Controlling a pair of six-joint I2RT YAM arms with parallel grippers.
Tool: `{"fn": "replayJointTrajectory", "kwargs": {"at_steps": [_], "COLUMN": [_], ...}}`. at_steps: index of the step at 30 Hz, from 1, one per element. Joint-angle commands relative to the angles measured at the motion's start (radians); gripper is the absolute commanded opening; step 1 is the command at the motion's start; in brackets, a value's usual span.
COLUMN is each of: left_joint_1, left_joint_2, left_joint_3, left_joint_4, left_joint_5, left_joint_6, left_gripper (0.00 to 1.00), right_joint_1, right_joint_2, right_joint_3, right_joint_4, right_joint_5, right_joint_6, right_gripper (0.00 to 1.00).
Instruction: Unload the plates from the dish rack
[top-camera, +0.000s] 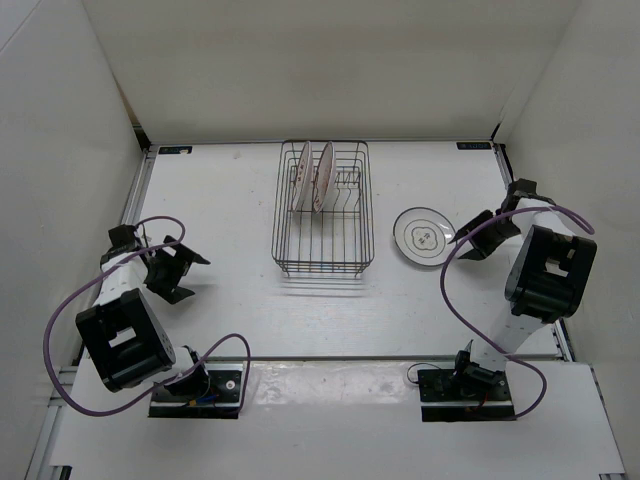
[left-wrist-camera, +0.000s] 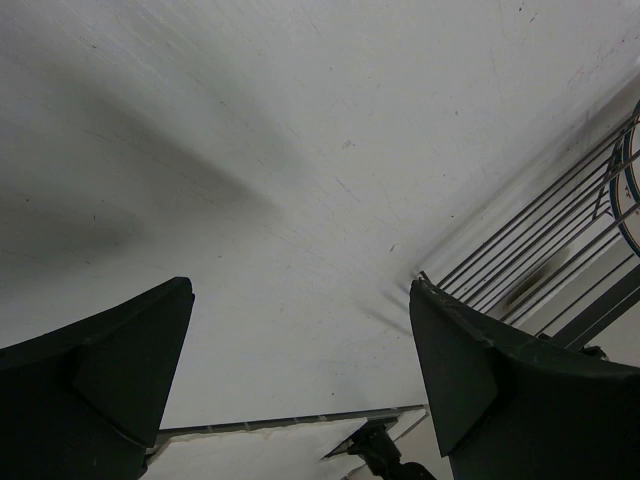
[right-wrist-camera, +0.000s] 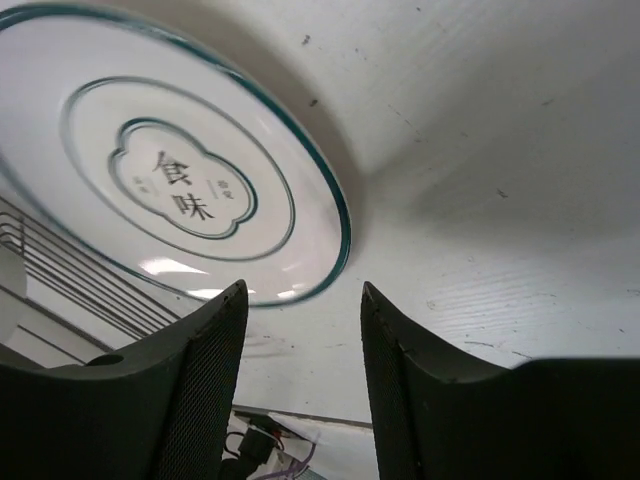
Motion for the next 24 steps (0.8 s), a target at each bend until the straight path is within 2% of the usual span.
{"fn": "replayJointTrajectory", "kwargs": {"at_steps": [1, 11, 15, 16, 18, 19, 20, 21, 23, 24], "left_joint_1": [-0.002, -0.001, -0.002, -0.002, -0.002, -0.002, -0.004, -0.001, -0.004, -0.002], "left_joint_2": [-0.016, -0.011, -0.016, -0.019, -0.025, -0.022, -0.016, -0.015, 0.016, 0.05], "left_joint_3": [0.009, 0.055, 0.064, 0.074, 0.109, 0.115, 0.124, 0.174, 0.239, 0.423], "left_joint_4": [-0.012, -0.023, -0.041, -0.046, -0.006, 0.012, 0.1, 0.136, 0.25, 0.245], "left_joint_5": [0.007, 0.008, -0.067, -0.071, -0.027, -0.01, 0.039, 0.051, 0.061, 0.054], "left_joint_6": [0.01, 0.008, -0.146, -0.135, -0.075, -0.099, -0.112, -0.165, -0.237, -0.219], "left_gripper": [1.0, 1.0, 1.0, 1.0, 1.0, 0.98, 0.96, 0.9, 0.9, 0.9], "right_joint_1": [-0.004, 0.002, 0.004, 0.002, 0.0, 0.001, -0.001, 0.004, 0.004, 0.007], "right_joint_2": [0.019, 0.023, 0.002, -0.022, -0.061, -0.087, -0.104, -0.139, -0.212, -0.227], "right_joint_3": [0.041, 0.139, 0.193, 0.199, 0.212, 0.227, 0.229, 0.229, 0.218, 0.212], "right_joint_4": [-0.078, -0.144, -0.176, -0.185, -0.192, -0.214, -0.224, -0.234, -0.268, -0.277], "right_joint_5": [0.02, 0.023, 0.027, 0.029, 0.03, 0.035, 0.046, 0.052, 0.056, 0.059], "right_joint_6": [-0.035, -0.086, -0.12, -0.13, -0.138, -0.141, -0.143, -0.135, -0.118, -0.111], "right_gripper": [0.53, 0.53, 0.53, 0.53, 0.53, 0.53, 0.53, 0.53, 0.53, 0.53]}}
